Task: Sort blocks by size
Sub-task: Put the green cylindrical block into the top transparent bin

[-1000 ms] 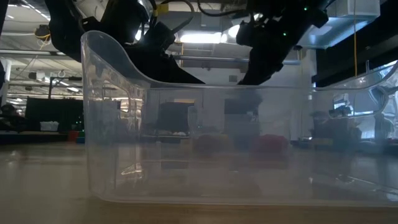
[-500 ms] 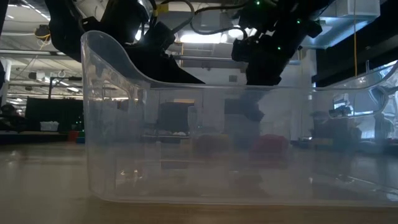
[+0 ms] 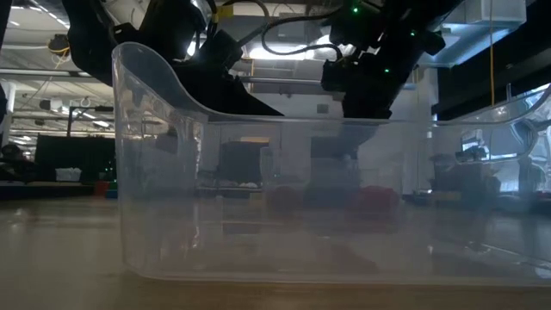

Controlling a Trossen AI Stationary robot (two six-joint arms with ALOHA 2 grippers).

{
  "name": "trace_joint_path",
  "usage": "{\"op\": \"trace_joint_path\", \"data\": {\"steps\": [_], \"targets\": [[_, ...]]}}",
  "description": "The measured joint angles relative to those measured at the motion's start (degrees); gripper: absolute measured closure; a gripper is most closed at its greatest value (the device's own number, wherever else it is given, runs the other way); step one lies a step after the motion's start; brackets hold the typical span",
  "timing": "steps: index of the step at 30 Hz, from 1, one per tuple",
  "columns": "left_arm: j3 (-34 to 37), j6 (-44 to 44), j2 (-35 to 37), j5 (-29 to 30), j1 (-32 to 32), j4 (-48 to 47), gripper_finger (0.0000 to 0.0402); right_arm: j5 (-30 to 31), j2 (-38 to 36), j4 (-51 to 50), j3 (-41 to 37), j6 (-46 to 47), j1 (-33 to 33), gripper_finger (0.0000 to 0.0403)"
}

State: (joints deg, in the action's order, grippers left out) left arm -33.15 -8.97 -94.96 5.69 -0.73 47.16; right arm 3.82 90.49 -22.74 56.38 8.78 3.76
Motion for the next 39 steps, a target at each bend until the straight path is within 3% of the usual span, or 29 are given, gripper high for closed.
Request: {"op": "trace_joint_path", "data": {"steps": [8,21,30,39], "targets": [[0.0,0.0,0.0,0.0,0.0,0.0,0.0187,-7.9,-4.1,-18.1,2.8,6.6,-0.9,0.0185],[0.0,0.1,0.0,0.0,0.0,0.0,0.0187,-0.6,-15.5,-31.8,3.0,17.6,-7.8,0.0184],[0.0,0.2,0.0,0.0,0.0,0.0,0.0187,1.4,-16.0,-46.0,3.0,25.5,-14.7,0.0184],[0.0,0.2,0.0,0.0,0.0,0.0,0.0187,1.0,-16.0,-48.5,3.0,25.5,-21.1,0.0184]]}}
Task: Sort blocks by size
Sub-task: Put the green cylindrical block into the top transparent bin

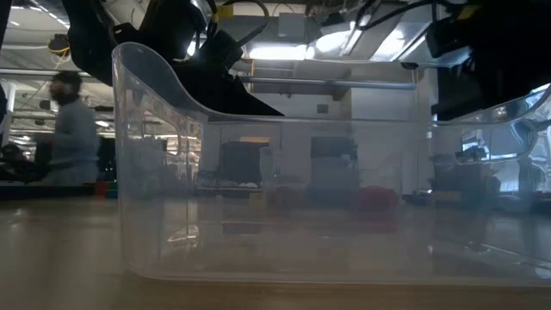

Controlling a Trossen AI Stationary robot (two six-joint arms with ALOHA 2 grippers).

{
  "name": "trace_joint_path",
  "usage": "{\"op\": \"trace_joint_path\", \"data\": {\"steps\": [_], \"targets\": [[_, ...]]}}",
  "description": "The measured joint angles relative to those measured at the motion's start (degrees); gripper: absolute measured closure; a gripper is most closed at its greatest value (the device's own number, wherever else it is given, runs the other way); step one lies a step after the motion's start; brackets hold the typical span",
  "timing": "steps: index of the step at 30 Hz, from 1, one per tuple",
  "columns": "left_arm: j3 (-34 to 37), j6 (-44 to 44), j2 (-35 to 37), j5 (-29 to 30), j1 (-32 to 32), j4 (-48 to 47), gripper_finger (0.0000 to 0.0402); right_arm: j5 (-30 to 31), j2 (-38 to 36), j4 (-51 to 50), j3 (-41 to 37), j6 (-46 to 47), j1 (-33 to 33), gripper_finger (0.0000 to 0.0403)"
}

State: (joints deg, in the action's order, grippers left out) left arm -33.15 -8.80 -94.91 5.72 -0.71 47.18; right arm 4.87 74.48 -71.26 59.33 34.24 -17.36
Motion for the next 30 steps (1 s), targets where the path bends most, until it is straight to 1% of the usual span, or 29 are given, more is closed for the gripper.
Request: {"op": "trace_joint_path", "data": {"steps": [6,10,13,16,22,30], "targets": [[0.0,0.0,0.0,0.0,0.0,0.1,0.0187,-1.0,0.0,-1.0,-1.1,0.1,-4.0,0.0184],[0.0,0.0,0.0,0.0,0.0,0.0,0.0187,-2.8,0.0,-0.3,-5.1,0.9,-7.0,0.0184],[0.0,0.0,0.0,0.0,0.0,0.0,0.0187,-5.8,0.0,-0.4,-8.2,4.1,-8.7,0.0184],[0.0,0.0,0.0,0.0,0.0,0.0,0.0187,-6.6,0.0,-0.2,-10.8,6.7,-10.7,0.0185],[0.0,0.2,0.0,0.0,0.0,0.1,0.0187,-6.8,0.0,4.7,-15.5,7.7,-13.9,0.0185],[0.0,0.2,0.0,0.0,0.0,0.3,0.0187,-7.0,0.0,14.3,-20.1,8.0,-14.6,0.0185]]}}
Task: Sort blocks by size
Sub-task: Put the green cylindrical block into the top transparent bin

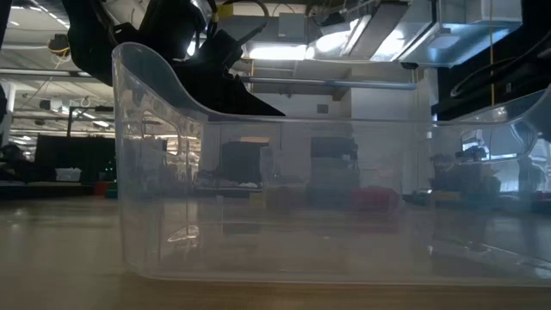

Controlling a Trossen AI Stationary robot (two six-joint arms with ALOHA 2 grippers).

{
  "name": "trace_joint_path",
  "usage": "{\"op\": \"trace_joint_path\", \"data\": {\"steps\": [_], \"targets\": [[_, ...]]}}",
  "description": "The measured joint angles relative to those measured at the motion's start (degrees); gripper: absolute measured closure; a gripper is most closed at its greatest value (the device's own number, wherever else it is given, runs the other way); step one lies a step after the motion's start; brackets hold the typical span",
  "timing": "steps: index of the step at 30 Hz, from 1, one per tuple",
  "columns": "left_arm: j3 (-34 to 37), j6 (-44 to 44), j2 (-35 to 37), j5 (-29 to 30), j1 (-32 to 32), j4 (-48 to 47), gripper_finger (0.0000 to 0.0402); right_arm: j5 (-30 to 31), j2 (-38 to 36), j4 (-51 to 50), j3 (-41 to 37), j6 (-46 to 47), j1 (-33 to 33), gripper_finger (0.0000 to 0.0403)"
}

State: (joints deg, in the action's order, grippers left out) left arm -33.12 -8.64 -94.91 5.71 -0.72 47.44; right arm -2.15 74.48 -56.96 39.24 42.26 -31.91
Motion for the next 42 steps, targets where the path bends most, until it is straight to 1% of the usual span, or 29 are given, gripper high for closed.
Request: {"op": "trace_joint_path", "data": {"steps": [8,14,17,22,23,27,29,33,37,42], "targets": [[0.0,-0.1,0.0,0.0,0.0,-0.1,0.0187,-0.1,0.0,6.8,-4.1,0.0,0.0,0.0185],[0.0,-0.2,0.0,0.0,0.0,-0.1,0.0187,0.0,0.0,7.9,-6.9,1.4,0.0,0.0187],[0.0,-0.2,0.0,0.0,0.0,-0.1,0.0187,-0.2,-0.1,8.2,-7.3,2.8,0.1,0.0205],[0.0,-0.2,0.0,0.0,0.0,-0.1,0.0187,0.0,-0.1,8.3,-7.4,3.0,0.0,0.0267],[0.0,-0.2,0.0,0.0,0.0,-0.1,0.0187,0.0,-0.1,8.2,-7.3,3.0,0.0,0.0274],[0.0,-0.2,0.0,0.0,0.0,-0.1,0.0187,0.2,-0.1,7.9,-7.1,3.9,0.1,0.0274],[0.0,0.0,0.0,0.0,0.0,-0.1,0.0187,1.1,0.1,7.1,-6.4,4.3,0.0,0.0274],[0.0,0.4,0.0,0.0,0.0,-0.1,0.0187,4.7,0.1,5.8,-3.5,4.6,0.6,0.0274],[0.0,0.5,0.0,0.0,0.0,0.0,0.0187,6.7,0.1,1.8,0.4,3.4,3.9,0.0274],[0.0,0.7,0.0,0.0,0.0,0.0,0.0187,8.1,0.0,-0.8,6.0,-1.8,8.8,0.0274]]}}
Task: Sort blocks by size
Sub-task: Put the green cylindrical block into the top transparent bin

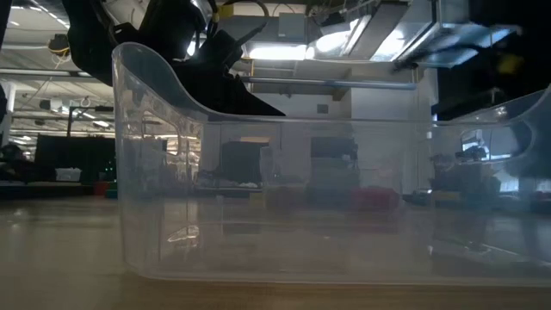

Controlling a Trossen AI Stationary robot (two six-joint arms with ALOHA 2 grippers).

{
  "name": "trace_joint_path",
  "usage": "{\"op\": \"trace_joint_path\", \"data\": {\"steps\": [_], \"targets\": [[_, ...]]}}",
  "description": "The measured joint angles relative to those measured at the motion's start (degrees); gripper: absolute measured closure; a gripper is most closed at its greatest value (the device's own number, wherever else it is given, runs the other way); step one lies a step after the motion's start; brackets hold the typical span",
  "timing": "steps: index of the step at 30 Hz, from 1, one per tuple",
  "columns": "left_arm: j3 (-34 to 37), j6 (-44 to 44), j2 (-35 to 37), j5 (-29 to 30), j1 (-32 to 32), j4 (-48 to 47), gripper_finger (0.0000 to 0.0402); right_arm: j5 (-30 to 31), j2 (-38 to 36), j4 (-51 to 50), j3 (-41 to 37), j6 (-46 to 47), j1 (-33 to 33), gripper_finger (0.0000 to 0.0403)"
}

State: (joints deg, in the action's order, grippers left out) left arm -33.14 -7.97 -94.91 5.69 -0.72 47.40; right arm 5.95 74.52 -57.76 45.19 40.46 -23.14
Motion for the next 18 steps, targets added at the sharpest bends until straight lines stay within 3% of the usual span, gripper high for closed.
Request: {"op": "trace_joint_path", "data": {"steps": [10,18], "targets": [[0.0,0.0,0.0,0.0,0.0,0.0,0.0187,3.9,0.0,-0.4,9.9,-8.3,7.3,0.0274],[0.0,0.0,0.0,0.0,0.0,0.0,0.0187,7.1,0.0,3.6,12.9,-13.9,11.2,0.0268]]}}
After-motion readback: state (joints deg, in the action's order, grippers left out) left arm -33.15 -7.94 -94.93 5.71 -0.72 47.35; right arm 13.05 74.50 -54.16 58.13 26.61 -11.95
